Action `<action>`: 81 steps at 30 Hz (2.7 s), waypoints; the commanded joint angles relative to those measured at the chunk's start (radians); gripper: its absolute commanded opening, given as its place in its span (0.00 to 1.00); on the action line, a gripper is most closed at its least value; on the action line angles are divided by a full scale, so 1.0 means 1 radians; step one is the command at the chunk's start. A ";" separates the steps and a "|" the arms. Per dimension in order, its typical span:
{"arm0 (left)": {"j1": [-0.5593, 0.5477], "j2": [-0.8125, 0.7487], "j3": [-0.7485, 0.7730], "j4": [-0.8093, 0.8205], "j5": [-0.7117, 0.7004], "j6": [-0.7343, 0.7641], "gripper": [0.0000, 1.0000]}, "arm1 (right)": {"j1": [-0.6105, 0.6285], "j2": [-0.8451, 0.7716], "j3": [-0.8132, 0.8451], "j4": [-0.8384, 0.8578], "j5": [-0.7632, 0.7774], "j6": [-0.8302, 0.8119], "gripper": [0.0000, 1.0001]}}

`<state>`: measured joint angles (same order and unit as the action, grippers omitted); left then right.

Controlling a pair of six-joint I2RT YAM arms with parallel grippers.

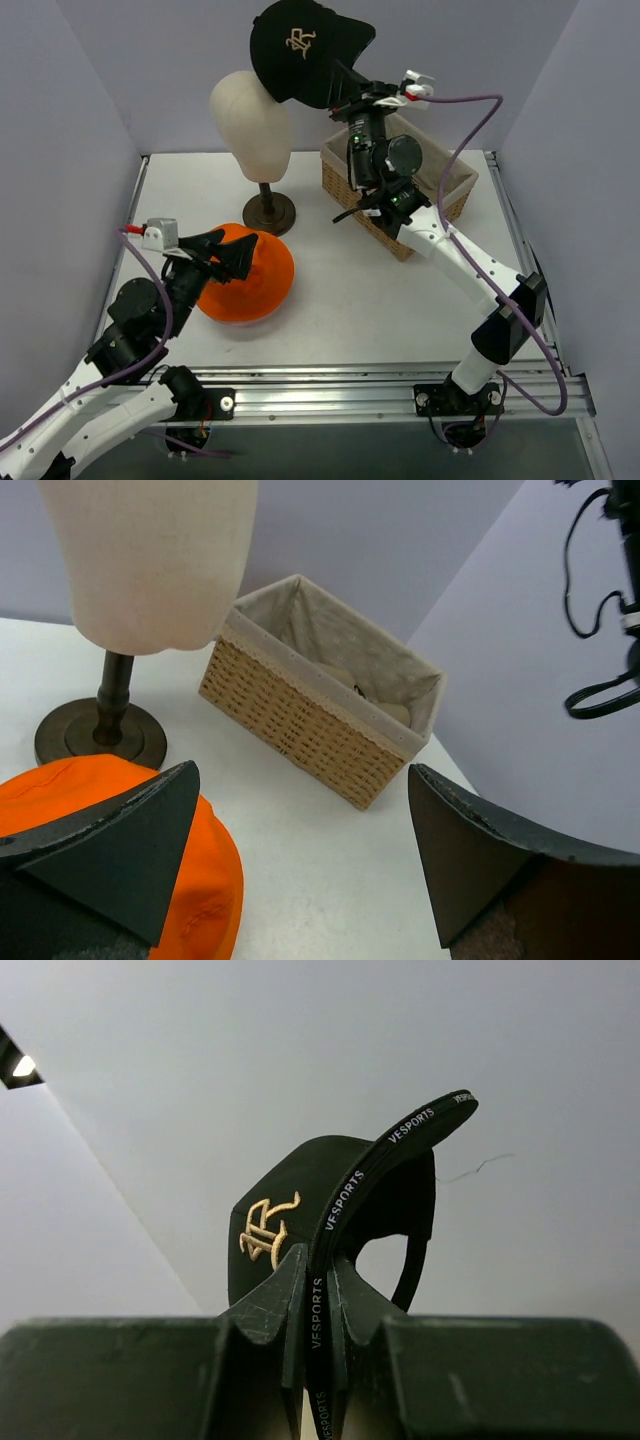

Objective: Stack the hats

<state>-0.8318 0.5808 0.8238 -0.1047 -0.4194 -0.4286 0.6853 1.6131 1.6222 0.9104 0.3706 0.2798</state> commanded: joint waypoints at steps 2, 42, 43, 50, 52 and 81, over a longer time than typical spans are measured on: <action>-0.003 -0.056 0.035 -0.022 -0.021 -0.024 0.94 | 0.043 0.031 0.077 0.171 0.067 -0.058 0.00; -0.003 -0.239 -0.005 -0.127 -0.085 -0.036 0.94 | 0.201 0.288 0.119 0.570 0.148 0.148 0.00; -0.003 -0.239 -0.006 -0.124 -0.084 -0.036 0.94 | 0.200 0.297 0.120 0.574 0.148 0.157 0.00; -0.004 -0.237 -0.012 -0.121 -0.087 -0.038 0.94 | 0.201 0.358 0.215 0.550 0.116 0.199 0.00; -0.003 -0.240 -0.015 -0.119 -0.090 -0.038 0.94 | 0.200 0.370 0.231 0.548 0.102 0.206 0.00; -0.003 -0.236 -0.031 -0.104 -0.104 -0.030 0.94 | 0.131 0.303 -0.054 0.740 0.154 0.404 0.00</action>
<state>-0.8318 0.3412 0.7940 -0.2348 -0.5133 -0.4633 0.8261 2.0052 1.6173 1.2995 0.4637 0.6716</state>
